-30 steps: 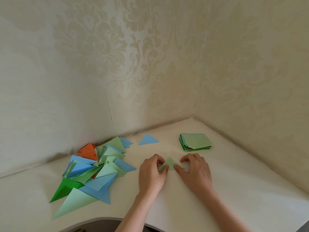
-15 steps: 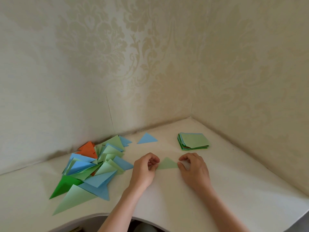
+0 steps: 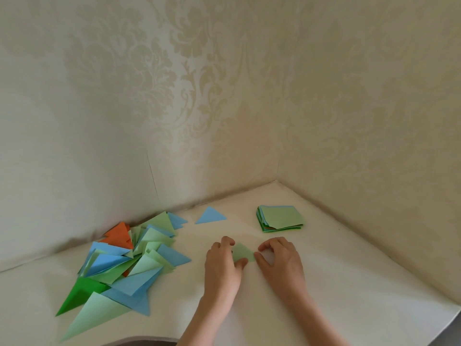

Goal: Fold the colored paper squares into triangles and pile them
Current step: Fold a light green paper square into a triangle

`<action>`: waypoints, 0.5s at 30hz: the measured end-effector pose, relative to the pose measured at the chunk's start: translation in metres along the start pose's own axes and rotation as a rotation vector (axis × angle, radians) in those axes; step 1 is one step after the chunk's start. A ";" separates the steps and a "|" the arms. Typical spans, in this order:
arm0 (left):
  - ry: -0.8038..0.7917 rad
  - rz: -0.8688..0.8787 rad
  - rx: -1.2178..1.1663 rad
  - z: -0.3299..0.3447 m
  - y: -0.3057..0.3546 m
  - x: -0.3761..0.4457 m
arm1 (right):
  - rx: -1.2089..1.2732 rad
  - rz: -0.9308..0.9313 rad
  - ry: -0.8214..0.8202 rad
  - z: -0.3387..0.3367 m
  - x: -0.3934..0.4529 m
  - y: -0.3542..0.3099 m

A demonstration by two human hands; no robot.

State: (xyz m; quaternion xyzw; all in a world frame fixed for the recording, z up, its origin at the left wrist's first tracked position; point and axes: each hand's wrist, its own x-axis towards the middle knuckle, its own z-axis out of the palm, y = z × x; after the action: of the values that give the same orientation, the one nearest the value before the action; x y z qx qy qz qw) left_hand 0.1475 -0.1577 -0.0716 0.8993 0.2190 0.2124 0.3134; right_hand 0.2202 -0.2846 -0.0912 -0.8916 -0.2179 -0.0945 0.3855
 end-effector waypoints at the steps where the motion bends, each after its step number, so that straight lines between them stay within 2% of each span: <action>1: -0.004 0.016 -0.014 0.000 0.000 0.001 | 0.005 -0.002 0.004 0.000 0.000 0.000; 5: -0.010 0.109 -0.050 -0.002 -0.009 0.002 | 0.030 -0.018 0.021 0.000 -0.001 0.000; 8: 0.031 0.118 -0.133 -0.010 -0.019 0.015 | 0.122 -0.011 0.136 -0.007 0.004 -0.001; 11: 0.068 0.095 -0.196 -0.025 -0.031 0.047 | -0.045 -0.079 0.256 -0.017 0.024 0.006; 15: 0.040 0.049 -0.202 -0.033 -0.049 0.092 | -0.286 -0.133 0.237 -0.019 0.047 0.024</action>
State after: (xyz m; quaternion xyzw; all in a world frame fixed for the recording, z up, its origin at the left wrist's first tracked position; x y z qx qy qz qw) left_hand 0.1925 -0.0589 -0.0578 0.8638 0.1805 0.2588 0.3928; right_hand 0.2730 -0.2983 -0.0783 -0.9036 -0.2137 -0.2542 0.2707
